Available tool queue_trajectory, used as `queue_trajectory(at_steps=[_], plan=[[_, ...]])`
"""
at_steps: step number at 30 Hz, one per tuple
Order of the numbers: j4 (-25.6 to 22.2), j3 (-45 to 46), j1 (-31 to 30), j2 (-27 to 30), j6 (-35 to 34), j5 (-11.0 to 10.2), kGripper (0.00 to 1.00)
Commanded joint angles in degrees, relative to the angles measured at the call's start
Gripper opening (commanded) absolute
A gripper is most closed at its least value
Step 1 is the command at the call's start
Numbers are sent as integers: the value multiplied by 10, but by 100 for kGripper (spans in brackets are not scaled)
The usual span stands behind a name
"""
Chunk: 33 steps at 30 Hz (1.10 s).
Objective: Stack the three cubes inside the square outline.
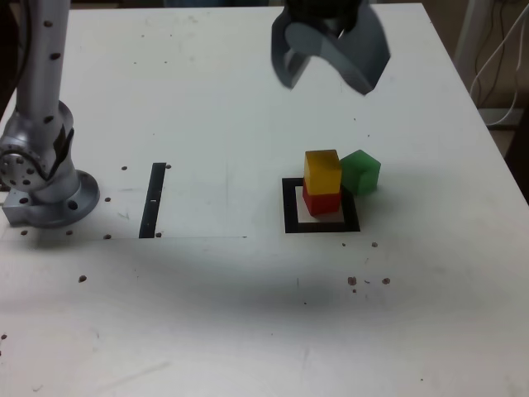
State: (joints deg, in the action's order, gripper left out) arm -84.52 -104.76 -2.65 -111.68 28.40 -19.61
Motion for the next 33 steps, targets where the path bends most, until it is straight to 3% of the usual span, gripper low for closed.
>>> queue_trajectory(at_steps=[1,10,19,33], plan=[[2,-10,1,-10,153,1,99],[39,-19,-2,-71,212,36,97],[79,-8,-3,-124,228,30,99],[144,56,-3,-141,219,25,95]])
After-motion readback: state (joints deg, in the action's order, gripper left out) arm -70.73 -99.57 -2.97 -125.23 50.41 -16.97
